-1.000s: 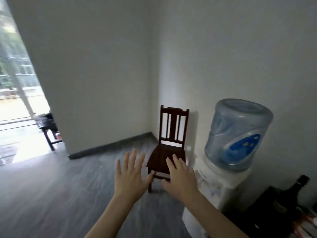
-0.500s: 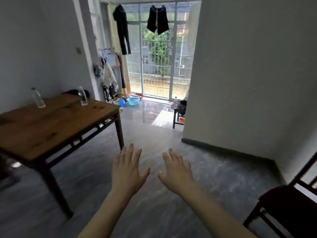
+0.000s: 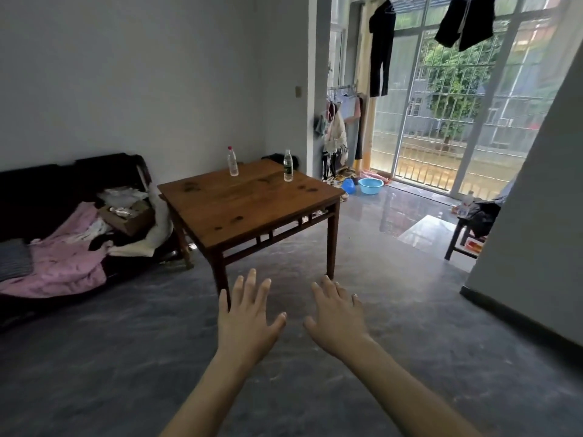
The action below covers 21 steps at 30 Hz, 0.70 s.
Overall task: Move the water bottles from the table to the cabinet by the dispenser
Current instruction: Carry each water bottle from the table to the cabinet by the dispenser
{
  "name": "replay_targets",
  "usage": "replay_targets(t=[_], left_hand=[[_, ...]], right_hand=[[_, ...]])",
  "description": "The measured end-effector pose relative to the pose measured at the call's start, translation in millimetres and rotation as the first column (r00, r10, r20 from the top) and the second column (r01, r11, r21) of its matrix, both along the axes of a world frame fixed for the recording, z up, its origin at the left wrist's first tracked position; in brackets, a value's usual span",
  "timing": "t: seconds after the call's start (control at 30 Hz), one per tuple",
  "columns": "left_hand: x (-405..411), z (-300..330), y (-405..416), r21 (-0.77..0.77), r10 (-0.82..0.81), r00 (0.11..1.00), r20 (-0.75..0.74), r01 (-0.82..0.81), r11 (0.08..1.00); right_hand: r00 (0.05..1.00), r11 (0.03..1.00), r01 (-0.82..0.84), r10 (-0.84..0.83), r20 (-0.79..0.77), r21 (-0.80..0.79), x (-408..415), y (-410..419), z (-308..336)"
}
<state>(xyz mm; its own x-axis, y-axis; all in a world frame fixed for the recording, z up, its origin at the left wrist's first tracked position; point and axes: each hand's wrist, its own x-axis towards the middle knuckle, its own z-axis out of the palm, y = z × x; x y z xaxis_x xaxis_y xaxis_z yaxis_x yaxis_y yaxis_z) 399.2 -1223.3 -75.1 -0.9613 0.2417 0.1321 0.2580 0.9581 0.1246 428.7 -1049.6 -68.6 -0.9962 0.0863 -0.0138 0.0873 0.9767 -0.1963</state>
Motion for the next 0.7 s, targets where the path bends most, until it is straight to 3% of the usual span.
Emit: replay_targets(t=[0.37,0.7], left_hand=[[-35.5,4.7,-45.9,0.017,0.051,0.998,0.043,-0.052,0.999],[-100.7,13.0,-42.4,0.008,-0.101,0.994,0.051,0.101,0.995]], right_hand=[[0.999,1.0,-0.022,0.022,0.027,-0.018,-35.4,-39.3,5.3],[0.996,0.996,0.088,-0.088,0.011,0.012,-76.6,-12.9,7.2]])
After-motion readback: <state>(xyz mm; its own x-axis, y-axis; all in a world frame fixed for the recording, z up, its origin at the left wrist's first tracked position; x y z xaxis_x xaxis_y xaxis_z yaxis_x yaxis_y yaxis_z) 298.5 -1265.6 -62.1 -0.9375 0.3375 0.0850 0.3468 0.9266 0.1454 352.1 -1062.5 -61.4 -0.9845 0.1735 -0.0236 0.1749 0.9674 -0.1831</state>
